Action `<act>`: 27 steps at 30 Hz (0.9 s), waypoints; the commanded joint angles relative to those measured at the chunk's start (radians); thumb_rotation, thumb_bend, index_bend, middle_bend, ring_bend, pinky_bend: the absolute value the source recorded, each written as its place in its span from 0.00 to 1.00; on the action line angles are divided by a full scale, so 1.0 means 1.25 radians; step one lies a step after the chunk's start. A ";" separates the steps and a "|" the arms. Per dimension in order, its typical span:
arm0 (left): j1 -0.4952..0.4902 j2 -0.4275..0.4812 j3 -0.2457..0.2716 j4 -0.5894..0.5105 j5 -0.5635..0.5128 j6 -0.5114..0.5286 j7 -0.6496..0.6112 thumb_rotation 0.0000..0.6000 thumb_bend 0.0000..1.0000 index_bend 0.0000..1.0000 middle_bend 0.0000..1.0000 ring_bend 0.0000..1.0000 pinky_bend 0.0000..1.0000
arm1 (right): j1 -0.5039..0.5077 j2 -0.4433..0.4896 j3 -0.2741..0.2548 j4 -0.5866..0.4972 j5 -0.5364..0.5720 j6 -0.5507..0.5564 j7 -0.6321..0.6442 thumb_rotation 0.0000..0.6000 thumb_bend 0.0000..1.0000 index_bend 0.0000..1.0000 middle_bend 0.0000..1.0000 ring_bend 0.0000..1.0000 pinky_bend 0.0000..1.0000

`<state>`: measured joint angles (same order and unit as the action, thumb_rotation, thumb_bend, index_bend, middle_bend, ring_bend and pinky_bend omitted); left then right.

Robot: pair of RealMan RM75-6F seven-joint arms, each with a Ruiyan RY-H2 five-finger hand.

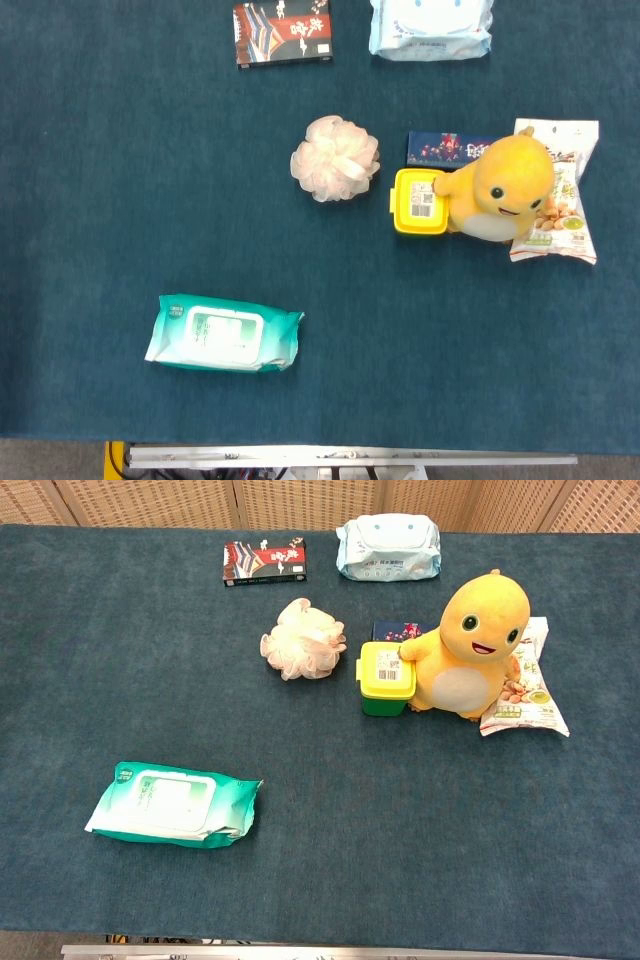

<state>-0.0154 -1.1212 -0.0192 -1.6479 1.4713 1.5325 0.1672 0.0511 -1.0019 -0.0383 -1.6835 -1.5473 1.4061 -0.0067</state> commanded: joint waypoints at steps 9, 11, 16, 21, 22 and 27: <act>-0.007 -0.001 0.004 0.000 -0.007 -0.024 0.009 1.00 0.00 0.11 0.06 0.13 0.01 | 0.009 -0.016 0.001 0.009 -0.017 -0.006 -0.011 1.00 0.04 0.37 0.23 0.20 0.29; -0.008 -0.001 0.004 -0.002 -0.009 -0.027 0.008 1.00 0.00 0.11 0.06 0.13 0.01 | 0.018 -0.013 0.009 0.001 -0.032 0.001 -0.004 1.00 0.04 0.37 0.23 0.20 0.29; -0.009 0.001 0.004 -0.001 -0.012 -0.032 0.008 1.00 0.00 0.12 0.06 0.13 0.02 | 0.044 0.001 0.034 -0.023 -0.062 0.016 0.019 1.00 0.07 0.36 0.23 0.19 0.29; -0.007 0.007 0.010 -0.004 -0.013 -0.038 0.005 1.00 0.00 0.13 0.06 0.13 0.02 | 0.084 0.008 0.067 -0.046 -0.064 -0.002 0.027 1.00 0.20 0.28 0.19 0.13 0.25; -0.007 0.008 0.011 -0.005 -0.013 -0.039 0.004 1.00 0.00 0.13 0.06 0.13 0.02 | 0.092 0.008 0.071 -0.051 -0.062 -0.010 0.020 1.00 0.23 0.26 0.17 0.12 0.23; -0.006 0.013 0.014 -0.003 -0.016 -0.045 -0.001 1.00 0.00 0.13 0.07 0.13 0.03 | 0.139 0.005 0.091 -0.085 -0.032 -0.076 -0.023 1.00 0.37 0.16 0.08 0.04 0.14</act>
<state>-0.0233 -1.1054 -0.0019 -1.6518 1.4517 1.4762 0.1658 0.2019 -0.9933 0.0637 -1.7730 -1.6030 1.3384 -0.0173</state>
